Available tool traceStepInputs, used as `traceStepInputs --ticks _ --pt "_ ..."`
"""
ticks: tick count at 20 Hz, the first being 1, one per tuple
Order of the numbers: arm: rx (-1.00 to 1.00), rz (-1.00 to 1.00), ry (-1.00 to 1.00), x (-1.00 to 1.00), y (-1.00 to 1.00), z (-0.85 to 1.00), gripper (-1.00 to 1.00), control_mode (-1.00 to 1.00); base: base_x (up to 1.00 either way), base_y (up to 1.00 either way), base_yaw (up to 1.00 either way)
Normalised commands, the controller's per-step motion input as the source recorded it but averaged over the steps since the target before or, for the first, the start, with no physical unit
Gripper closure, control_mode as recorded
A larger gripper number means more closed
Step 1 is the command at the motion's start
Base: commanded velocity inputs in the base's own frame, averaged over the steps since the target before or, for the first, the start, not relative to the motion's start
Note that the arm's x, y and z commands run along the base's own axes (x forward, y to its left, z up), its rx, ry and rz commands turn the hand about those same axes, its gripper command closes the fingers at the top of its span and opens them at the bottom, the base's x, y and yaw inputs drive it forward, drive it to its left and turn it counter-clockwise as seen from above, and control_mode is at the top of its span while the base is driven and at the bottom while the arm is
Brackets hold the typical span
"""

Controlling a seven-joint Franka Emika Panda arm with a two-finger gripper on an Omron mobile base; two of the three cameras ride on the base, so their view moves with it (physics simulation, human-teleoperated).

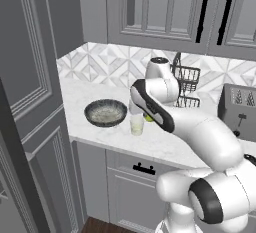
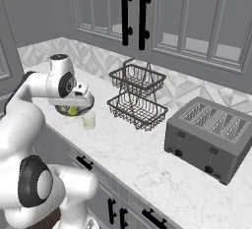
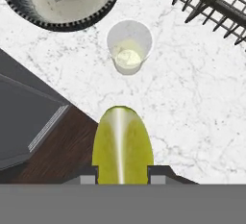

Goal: Grab a lemon wedge from the fridge and one ice cube from the ice bowl, and put them in the glass of lemonade.

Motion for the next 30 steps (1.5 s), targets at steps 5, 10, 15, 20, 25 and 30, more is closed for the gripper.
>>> traceStepInputs --ticks 5,10,15,20,25,30 --pt "0.00 0.00 0.00 0.85 0.00 -0.25 1.00 -1.00 0.00 0.00 0.00" --pt "0.00 0.00 0.00 0.19 0.00 -0.45 1.00 -1.00 0.00 0.00 0.00" --pt "0.00 0.00 0.00 0.10 0.04 -0.08 1.00 -1.00 0.00 0.00 0.00" --pt "0.00 0.00 0.00 0.16 0.00 -0.07 1.00 -1.00 0.00 0.00 0.00" --pt "0.00 0.00 0.00 0.17 0.00 -0.02 1.00 -1.00 0.00 0.00 0.00" --pt "0.00 0.00 0.00 0.40 0.00 0.00 1.00 -1.00 0.00 0.00 0.00"
